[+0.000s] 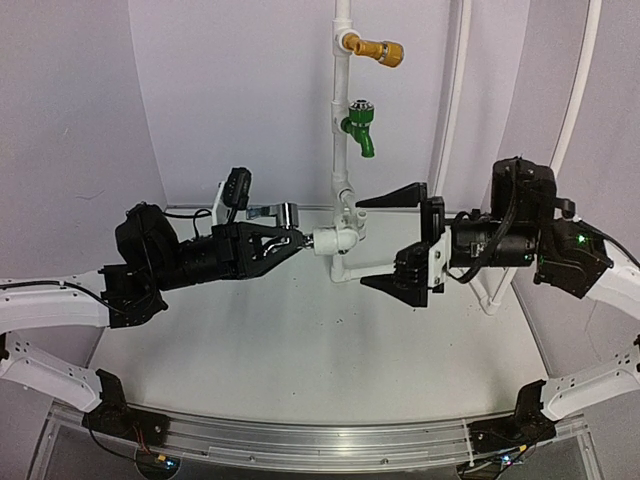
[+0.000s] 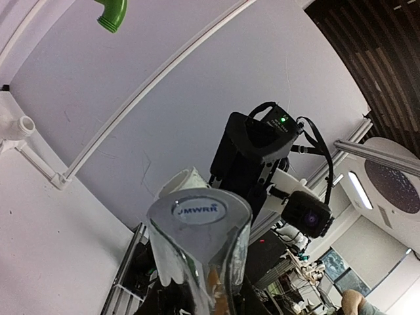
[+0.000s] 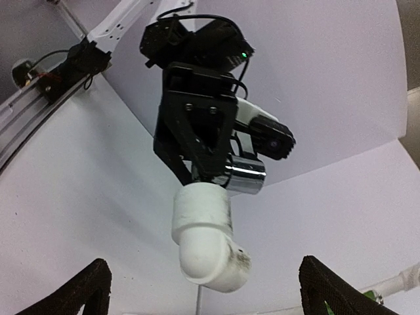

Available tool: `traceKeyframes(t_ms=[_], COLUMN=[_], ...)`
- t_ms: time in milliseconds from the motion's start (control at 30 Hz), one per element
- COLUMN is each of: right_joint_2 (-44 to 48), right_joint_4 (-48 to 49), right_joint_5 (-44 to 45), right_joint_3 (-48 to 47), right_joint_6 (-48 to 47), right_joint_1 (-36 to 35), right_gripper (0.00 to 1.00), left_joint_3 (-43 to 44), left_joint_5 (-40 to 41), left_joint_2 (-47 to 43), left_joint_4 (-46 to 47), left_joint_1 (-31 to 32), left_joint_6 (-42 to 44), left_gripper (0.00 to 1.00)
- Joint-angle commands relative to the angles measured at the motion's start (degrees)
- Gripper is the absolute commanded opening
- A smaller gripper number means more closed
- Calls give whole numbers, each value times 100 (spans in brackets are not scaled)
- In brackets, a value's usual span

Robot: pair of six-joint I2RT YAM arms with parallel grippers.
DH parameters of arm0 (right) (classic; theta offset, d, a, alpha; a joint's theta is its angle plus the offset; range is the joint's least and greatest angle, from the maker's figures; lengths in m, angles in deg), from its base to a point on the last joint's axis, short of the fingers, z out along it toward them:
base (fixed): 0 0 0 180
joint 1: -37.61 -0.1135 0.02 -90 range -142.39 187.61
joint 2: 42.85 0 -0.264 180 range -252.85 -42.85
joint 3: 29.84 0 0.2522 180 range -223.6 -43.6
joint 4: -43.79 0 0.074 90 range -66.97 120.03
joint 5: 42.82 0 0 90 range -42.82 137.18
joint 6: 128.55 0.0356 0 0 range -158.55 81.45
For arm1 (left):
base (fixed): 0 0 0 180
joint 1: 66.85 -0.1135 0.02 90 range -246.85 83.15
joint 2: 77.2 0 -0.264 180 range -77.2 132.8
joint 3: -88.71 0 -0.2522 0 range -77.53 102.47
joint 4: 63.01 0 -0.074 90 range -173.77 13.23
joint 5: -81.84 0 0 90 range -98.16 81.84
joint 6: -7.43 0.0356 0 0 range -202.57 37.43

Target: Install the water faucets

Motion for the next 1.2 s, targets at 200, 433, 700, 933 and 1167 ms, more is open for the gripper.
traceKeyframes(t_ms=[200,433,700,933,1167], right_joint_2=[-206,-272,-307,-326,-387], right_joint_4=[960,1043,1053,1046,885], right_joint_5=[803,972,1083,1040,620], right_joint_3=[353,428,426,247,-175], right_joint_6=[-1887,-1977,-1875,-1094,808], right_joint_1=[-422,-554,-590,-592,-590], right_gripper=[76,53,34,7,0], left_joint_3=[319,326,468,608,759], left_joint_5=[-932,-968,-1283,-1339,-1219], left_joint_2=[373,372,553,504,241], left_joint_4=[1011,1073,1127,654,-76], left_joint_1=[-25,-25,-26,-25,-25], left_joint_6=[-811,-802,-815,-287,892], left_gripper=[0,0,0,0,0])
